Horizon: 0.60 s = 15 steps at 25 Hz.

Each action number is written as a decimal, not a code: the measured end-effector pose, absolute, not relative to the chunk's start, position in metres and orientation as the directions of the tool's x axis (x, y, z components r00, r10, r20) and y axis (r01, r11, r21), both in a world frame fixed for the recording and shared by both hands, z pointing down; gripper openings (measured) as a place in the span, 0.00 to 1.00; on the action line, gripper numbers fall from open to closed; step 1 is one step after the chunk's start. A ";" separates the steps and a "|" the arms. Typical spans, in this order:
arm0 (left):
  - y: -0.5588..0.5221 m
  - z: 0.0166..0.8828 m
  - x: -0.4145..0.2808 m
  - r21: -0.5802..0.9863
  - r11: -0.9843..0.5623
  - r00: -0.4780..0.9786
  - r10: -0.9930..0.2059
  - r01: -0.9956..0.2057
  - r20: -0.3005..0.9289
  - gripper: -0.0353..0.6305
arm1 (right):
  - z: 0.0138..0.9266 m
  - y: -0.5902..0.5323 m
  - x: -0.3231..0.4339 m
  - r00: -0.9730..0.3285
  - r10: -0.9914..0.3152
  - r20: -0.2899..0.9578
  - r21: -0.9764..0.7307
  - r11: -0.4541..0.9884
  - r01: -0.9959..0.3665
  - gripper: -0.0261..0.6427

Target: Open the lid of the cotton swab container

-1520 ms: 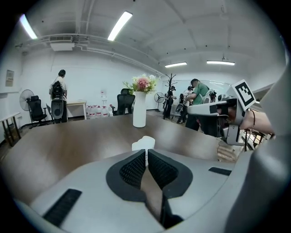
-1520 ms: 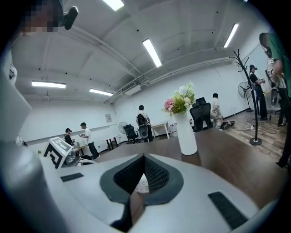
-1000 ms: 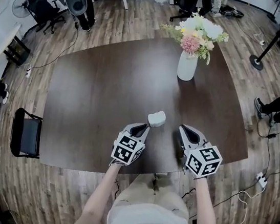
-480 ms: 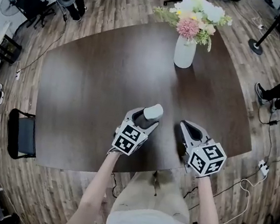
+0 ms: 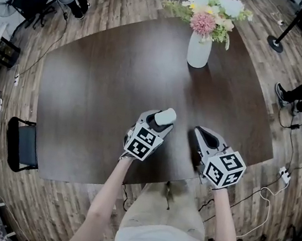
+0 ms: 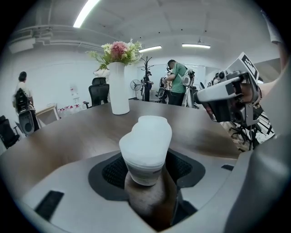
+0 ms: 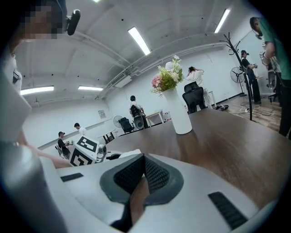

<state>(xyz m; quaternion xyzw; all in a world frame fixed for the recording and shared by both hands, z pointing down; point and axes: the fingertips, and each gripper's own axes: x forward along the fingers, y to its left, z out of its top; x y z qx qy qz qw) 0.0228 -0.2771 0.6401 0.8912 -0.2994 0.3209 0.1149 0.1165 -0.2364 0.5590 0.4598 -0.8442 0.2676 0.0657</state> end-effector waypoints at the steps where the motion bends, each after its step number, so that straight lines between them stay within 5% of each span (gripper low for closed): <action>1: -0.278 0.640 0.022 0.011 -0.792 0.614 -0.465 -0.610 0.637 0.46 | 0.559 -0.237 0.117 -0.567 -0.742 0.356 -0.392 0.432 -0.812 0.07; 15: -0.262 0.609 0.029 0.097 -0.775 0.660 -0.457 -0.624 0.597 0.44 | 0.546 -0.241 0.116 -0.593 -0.734 0.331 -0.380 0.472 -0.795 0.07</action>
